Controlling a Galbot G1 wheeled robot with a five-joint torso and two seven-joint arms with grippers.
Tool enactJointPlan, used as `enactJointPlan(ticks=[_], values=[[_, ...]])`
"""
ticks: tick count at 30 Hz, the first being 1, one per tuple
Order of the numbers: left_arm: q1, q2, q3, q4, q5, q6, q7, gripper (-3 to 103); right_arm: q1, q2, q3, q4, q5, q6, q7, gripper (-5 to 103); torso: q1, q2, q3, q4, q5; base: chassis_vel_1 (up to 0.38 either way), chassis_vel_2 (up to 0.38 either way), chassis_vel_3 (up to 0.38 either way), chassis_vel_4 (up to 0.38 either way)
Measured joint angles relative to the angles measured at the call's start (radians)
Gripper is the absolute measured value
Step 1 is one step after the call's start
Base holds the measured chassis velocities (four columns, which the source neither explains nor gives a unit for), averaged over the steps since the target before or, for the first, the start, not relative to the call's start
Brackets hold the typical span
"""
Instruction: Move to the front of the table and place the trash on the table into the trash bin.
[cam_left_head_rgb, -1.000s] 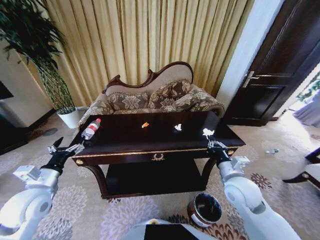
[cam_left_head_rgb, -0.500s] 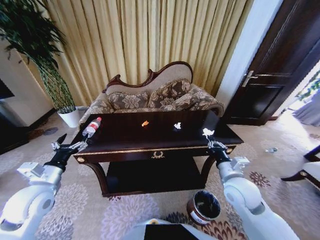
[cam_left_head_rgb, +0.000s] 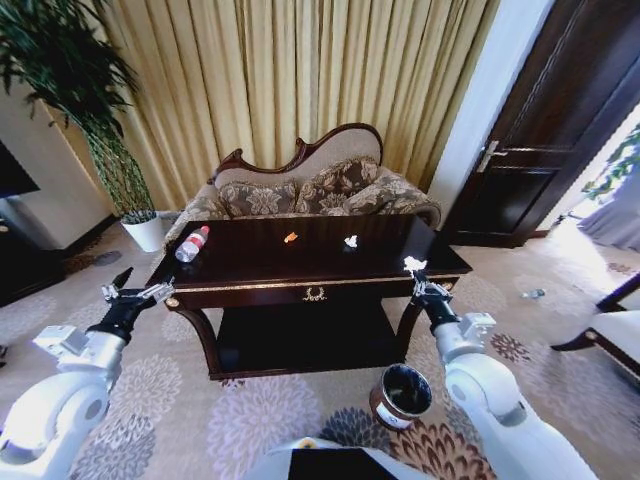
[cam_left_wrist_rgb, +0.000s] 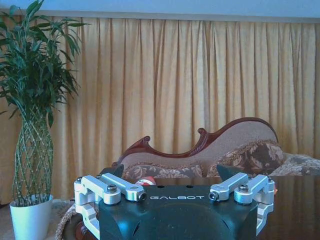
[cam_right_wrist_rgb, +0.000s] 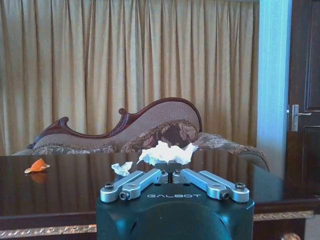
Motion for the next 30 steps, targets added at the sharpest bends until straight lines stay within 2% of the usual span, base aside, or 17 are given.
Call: enactJointPlan(ticks=[19, 25, 30], values=[[0.008, -0.013, 0.005, -0.010, 0.010, -0.002, 0.000, 100, -0.006, 0.005, -0.008, -0.032, -0.032, 0.008, -0.004, 0, 0.000, 0.000, 0.000, 0.0000, 0.0000, 0.105, -0.108, -0.116, 0.110], [0.008, -0.026, 0.014, -0.013, 0.020, -0.002, -0.001, 100, -0.011, 0.017, -0.015, -0.085, -0.051, 0.008, -0.004, 0, 0.000, 0.000, 0.000, 0.0001, 0.0000, 0.058, -0.052, -0.061, 0.055], [0.012, -0.031, 0.013, -0.013, 0.024, -0.003, -0.001, 100, -0.019, 0.037, -0.017, -0.184, -0.077, 0.017, -0.042, 0, 0.000, 0.000, 0.000, -0.0001, 0.0001, 0.000, 0.000, 0.000, 0.000]])
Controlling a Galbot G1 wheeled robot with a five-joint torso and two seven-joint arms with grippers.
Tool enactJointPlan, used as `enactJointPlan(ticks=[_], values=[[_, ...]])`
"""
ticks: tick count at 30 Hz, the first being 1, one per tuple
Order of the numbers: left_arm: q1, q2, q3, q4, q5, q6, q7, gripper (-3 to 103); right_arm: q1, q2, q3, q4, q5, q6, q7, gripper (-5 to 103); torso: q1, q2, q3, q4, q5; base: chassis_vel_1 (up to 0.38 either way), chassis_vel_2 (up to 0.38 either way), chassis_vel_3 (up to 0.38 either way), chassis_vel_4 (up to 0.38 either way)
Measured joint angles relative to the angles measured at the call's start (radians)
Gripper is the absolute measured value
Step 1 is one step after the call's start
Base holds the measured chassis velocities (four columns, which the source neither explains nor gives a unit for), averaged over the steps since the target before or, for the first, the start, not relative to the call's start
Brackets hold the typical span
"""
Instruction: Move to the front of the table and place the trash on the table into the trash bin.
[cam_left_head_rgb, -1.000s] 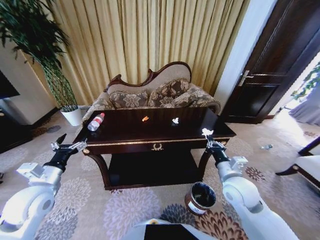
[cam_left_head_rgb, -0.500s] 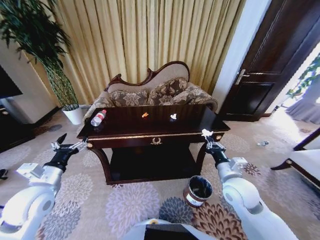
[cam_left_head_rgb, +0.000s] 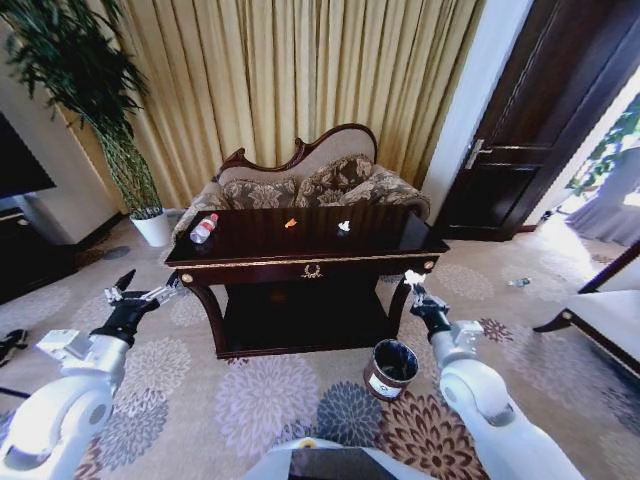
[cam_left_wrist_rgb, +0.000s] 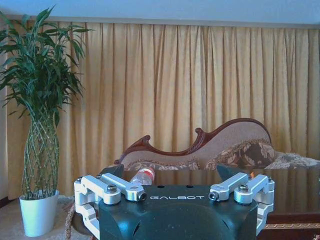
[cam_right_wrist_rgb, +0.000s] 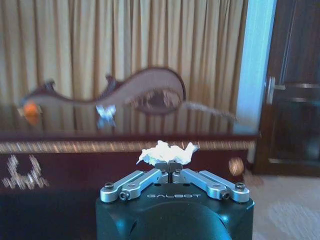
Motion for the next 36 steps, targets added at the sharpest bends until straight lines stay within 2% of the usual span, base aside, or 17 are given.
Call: enactJointPlan(ticks=[6, 8, 13, 22, 31, 33, 34, 36], values=[[0.003, -0.002, -0.002, 0.001, 0.002, -0.001, 0.000, 100, 0.025, 0.012, -0.013, -0.119, -0.050, 0.005, -0.031, 0, 0.000, 0.000, 0.000, 0.0000, -0.0001, 0.000, 0.000, 0.000, 0.000], [0.002, -0.002, -0.004, -0.013, 0.000, -0.001, -0.002, 100, 0.075, 0.036, -0.028, -0.309, -0.104, 0.005, -0.058, 0, 0.000, 0.000, 0.000, 0.0001, 0.0000, 0.000, 0.000, 0.000, 0.000], [0.007, -0.008, -0.006, -0.020, 0.001, 0.000, -0.003, 100, 0.109, 0.072, -0.032, -0.470, -0.160, 0.023, -0.084, 0, 0.000, 0.000, 0.000, 0.0000, 0.0000, 0.000, 0.000, 0.000, 0.000], [0.026, -0.030, -0.006, -0.023, 0.017, -0.003, -0.002, 100, 0.196, 0.130, -0.043, -0.685, -0.214, 0.044, -0.085, 0, 0.000, 0.000, 0.000, 0.0002, -0.0001, 0.000, 0.000, 0.000, 0.000], [0.030, -0.043, -0.007, -0.028, 0.026, -0.008, -0.001, 100, 0.228, 0.164, -0.060, -0.755, -0.275, 0.065, -0.047, -2, 0.000, 0.000, 0.000, 0.0001, -0.0001, 0.000, 0.000, 0.000, 0.000], [0.025, -0.047, 0.003, -0.029, 0.030, -0.008, -0.001, 100, 0.227, 0.166, -0.069, -0.748, -0.293, 0.068, -0.039, 8, 0.000, 0.000, 0.000, 0.0000, -0.0001, 0.000, 0.000, 0.000, 0.000], [0.025, -0.047, 0.003, -0.029, 0.030, -0.008, -0.001, 100, 0.227, 0.166, -0.069, -0.748, -0.293, 0.068, -0.039, 8, 0.000, 0.000, 0.000, 0.0000, -0.0001, 0.000, 0.000, 0.000, 0.000], [0.019, -0.052, 0.013, -0.033, 0.033, -0.008, -0.001, 100, 0.226, 0.164, -0.075, -0.733, -0.295, 0.068, -0.030, 18, 0.000, 0.000, 0.000, 0.0000, -0.0001, 0.000, 0.000, 0.000, 0.000]])
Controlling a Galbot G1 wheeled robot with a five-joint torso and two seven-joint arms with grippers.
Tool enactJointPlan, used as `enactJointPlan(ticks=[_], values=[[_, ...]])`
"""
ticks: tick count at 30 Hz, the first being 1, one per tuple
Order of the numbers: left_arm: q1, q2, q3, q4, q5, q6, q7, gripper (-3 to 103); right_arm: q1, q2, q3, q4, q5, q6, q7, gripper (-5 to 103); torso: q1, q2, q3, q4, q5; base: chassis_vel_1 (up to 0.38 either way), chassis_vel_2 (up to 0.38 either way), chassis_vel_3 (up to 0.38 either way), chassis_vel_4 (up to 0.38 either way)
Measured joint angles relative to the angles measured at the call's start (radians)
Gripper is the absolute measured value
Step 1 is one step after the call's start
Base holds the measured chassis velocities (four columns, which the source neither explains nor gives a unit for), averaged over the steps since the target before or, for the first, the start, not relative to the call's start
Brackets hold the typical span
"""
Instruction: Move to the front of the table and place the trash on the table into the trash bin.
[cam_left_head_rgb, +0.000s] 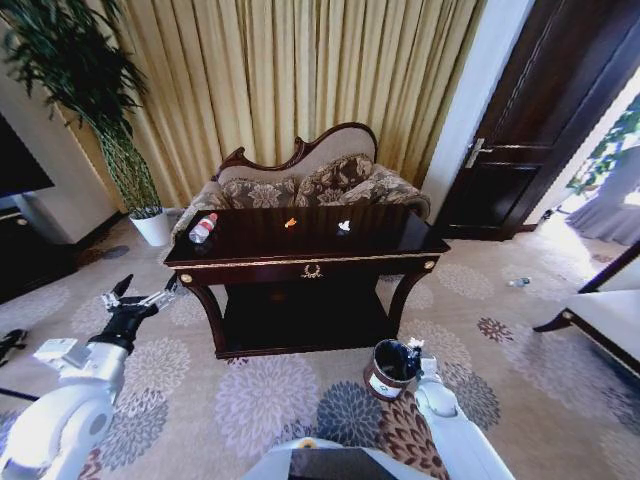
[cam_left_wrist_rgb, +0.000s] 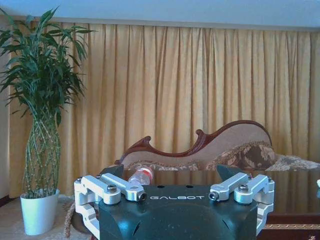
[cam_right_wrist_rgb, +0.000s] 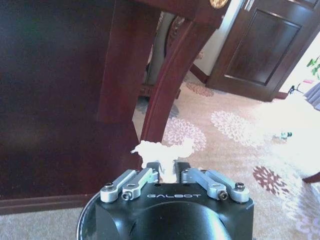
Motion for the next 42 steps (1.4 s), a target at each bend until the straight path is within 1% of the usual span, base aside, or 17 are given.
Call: enactJointPlan(ticks=[1, 4, 7, 8, 10, 12, 13, 14, 15, 17, 19, 23, 25, 28, 31, 40, 42], values=[[0.000, 0.000, 0.000, 0.000, 0.000, 0.000, 0.000, 100, 0.000, 0.000, 0.000, 0.000, 0.000, 0.000, 0.000, 18, 0.000, 0.000, 0.000, 0.0000, 0.0000, 0.000, 0.000, 0.000, 0.000], [-0.003, -0.006, 0.008, -0.004, 0.006, 0.000, 0.000, 100, -0.002, -0.009, -0.002, 0.014, 0.000, 0.000, 0.004, 34, 0.000, 0.000, 0.000, 0.0000, -0.0001, 0.000, 0.000, 0.000, 0.000], [-0.002, -0.007, 0.007, -0.005, 0.006, -0.001, -0.001, 100, -0.005, -0.011, -0.002, 0.020, 0.000, 0.001, 0.004, 40, 0.000, 0.000, 0.000, 0.0001, 0.0000, 0.000, 0.000, 0.000, 0.000], [0.000, -0.007, 0.002, -0.005, 0.006, -0.002, -0.001, 100, -0.010, -0.012, -0.003, 0.030, 0.001, 0.003, 0.003, 51, 0.000, 0.000, 0.000, 0.0000, 0.0000, 0.000, 0.000, 0.000, 0.000], [0.000, -0.006, -0.002, -0.006, 0.006, -0.003, -0.001, 100, -0.012, -0.012, -0.004, 0.035, 0.001, 0.005, 0.002, 51, 0.000, 0.000, 0.000, 0.0000, 0.0000, 0.000, 0.000, 0.000, 0.000], [0.002, -0.005, -0.010, -0.007, 0.003, -0.004, -0.001, 100, -0.019, -0.014, -0.007, 0.058, 0.005, 0.011, 0.002, 61, 0.000, 0.000, 0.000, 0.0001, 0.0000, 0.000, 0.000, 0.000, 0.000], [0.002, -0.005, -0.010, -0.007, 0.003, -0.004, -0.001, 100, -0.019, -0.014, -0.007, 0.058, 0.005, 0.011, 0.002, 61, 0.000, 0.000, 0.000, 0.0001, 0.0000, 0.000, 0.000, 0.000, 0.000], [0.002, -0.004, -0.012, -0.007, 0.002, -0.004, -0.001, 100, -0.022, -0.015, -0.009, 0.070, 0.010, 0.012, 0.003, 67, 0.000, 0.000, 0.000, 0.0001, 0.0001, 0.000, 0.000, 0.000, 0.000], [0.002, -0.004, -0.014, -0.007, 0.001, -0.005, -0.002, 100, -0.028, -0.020, -0.012, 0.093, 0.019, 0.013, 0.005, 67, 0.000, 0.000, 0.000, 0.0000, 0.0001, 0.000, 0.000, 0.000, 0.000], [0.003, -0.007, -0.015, -0.010, 0.000, -0.005, -0.002, 100, -0.040, -0.033, -0.012, 0.154, 0.049, 0.015, 0.006, 83, 0.000, 0.000, 0.000, 0.0000, 0.0001, 0.000, 0.000, 0.000, 0.000], [0.003, -0.009, -0.015, -0.013, 0.000, -0.005, -0.002, 100, -0.047, -0.042, -0.010, 0.193, 0.068, 0.018, 0.007, 83, 0.000, 0.000, 0.000, 0.0000, 0.0001, 0.000, 0.000, 0.000, 0.000], [0.004, -0.015, -0.016, -0.020, -0.001, -0.005, -0.002, 100, -0.069, -0.079, 0.002, 0.313, 0.113, 0.033, 0.005, 97, 0.000, 0.000, 0.000, 0.0001, 0.0000, 0.000, 0.000, 0.000, 0.000], [0.005, -0.017, -0.017, -0.022, -0.001, -0.005, -0.003, 100, -0.080, -0.096, 0.010, 0.367, 0.129, 0.035, -0.005, 99, 0.000, 0.000, 0.000, -0.0001, 0.0000, 0.000, 0.000, 0.000, 0.000], [0.005, -0.020, -0.018, -0.025, -0.001, -0.006, -0.003, 100, -0.110, -0.135, 0.032, 0.526, 0.148, 0.038, -0.087, 100, 0.000, 0.000, 0.000, 0.0000, 0.0000, 0.000, 0.000, 0.000, 0.000], [0.005, -0.019, -0.018, -0.026, -0.001, -0.006, -0.003, 100, -0.120, -0.151, 0.030, 0.601, 0.178, 0.035, -0.101, 100, 0.000, 0.000, 0.000, 0.0001, 0.0000, 0.000, 0.000, 0.000, 0.000], [0.012, -0.005, -0.049, -0.044, -0.027, -0.002, -0.003, 100, -0.131, -0.199, -0.001, 0.877, 0.411, -0.067, -0.051, 100, 0.000, 0.000, 0.000, 0.0001, 0.0000, 0.000, 0.000, 0.000, 0.000], [0.013, -0.005, -0.051, -0.045, -0.028, -0.002, -0.003, 100, -0.132, -0.203, 0.000, 0.893, 0.423, -0.071, -0.048, 100, 0.000, 0.000, 0.000, 0.0001, 0.0000, 0.000, 0.000, 0.000, 0.000]])
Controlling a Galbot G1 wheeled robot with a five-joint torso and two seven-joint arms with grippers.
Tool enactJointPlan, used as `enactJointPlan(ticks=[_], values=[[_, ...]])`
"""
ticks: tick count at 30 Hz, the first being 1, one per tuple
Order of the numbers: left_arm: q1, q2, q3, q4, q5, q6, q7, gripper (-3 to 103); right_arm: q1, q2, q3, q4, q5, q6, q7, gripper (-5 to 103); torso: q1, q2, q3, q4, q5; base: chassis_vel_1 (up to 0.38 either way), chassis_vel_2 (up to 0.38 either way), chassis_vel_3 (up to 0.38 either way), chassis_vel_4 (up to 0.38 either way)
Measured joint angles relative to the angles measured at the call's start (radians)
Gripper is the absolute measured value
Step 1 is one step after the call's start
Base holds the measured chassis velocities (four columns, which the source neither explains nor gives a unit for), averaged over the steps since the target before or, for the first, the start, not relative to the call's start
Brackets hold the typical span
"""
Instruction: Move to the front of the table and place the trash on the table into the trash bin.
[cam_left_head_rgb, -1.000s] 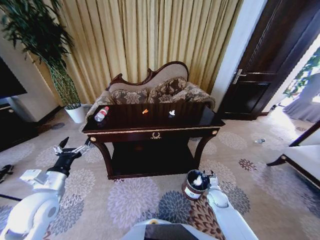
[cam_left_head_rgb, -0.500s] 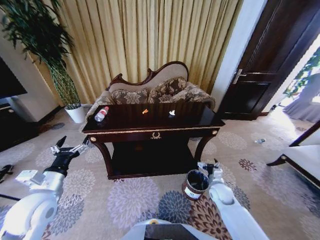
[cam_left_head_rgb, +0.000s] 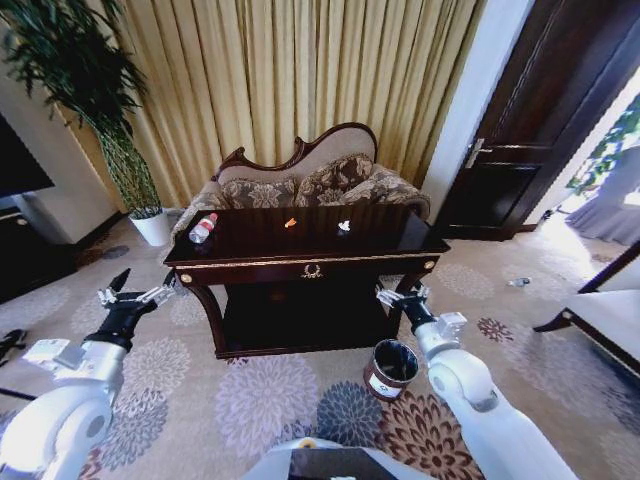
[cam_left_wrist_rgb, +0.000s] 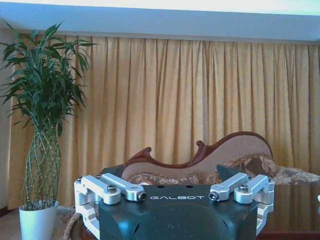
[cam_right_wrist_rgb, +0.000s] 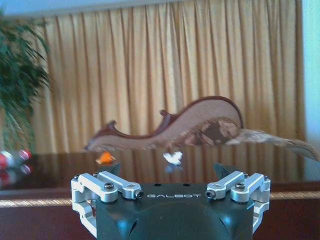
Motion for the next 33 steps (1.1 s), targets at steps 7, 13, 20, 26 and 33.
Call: enactJointPlan(ticks=[7, 13, 20, 26, 33], values=[[0.002, -0.012, 0.003, 0.002, -0.002, 0.008, 0.000, 100, -0.002, -0.020, 0.017, 0.043, 0.030, -0.005, 0.007, 100, 0.000, 0.000, 0.000, -0.0001, 0.0000, 0.000, 0.000, 0.000, 0.000], [-0.004, -0.007, 0.001, 0.040, -0.002, 0.025, 0.020, 100, -0.001, 0.004, 0.010, 0.011, -0.001, 0.018, 0.001, 100, 0.000, 0.000, 0.000, 0.0000, -0.0001, 0.000, 0.000, 0.000, 0.000], [-0.017, 0.023, -0.008, 0.055, -0.022, 0.036, 0.023, 100, 0.002, 0.020, 0.010, -0.036, -0.042, 0.048, -0.021, 100, 0.000, 0.000, 0.000, -0.0002, 0.0001, 0.000, 0.000, 0.000, 0.000], [-0.030, 0.033, 0.006, 0.059, -0.025, 0.040, 0.022, 100, 0.001, 0.022, 0.011, -0.038, -0.046, 0.050, -0.022, 100, 0.000, 0.000, 0.000, -0.0001, 0.0000, 0.000, 0.000, 0.000, 0.000], [-0.031, 0.029, 0.013, 0.063, -0.022, 0.039, 0.022, 100, -0.003, 0.021, 0.010, -0.041, -0.052, 0.051, -0.029, 100, 0.000, 0.000, 0.000, 0.0000, 0.0000, -0.040, 0.030, 0.034, -0.048]])
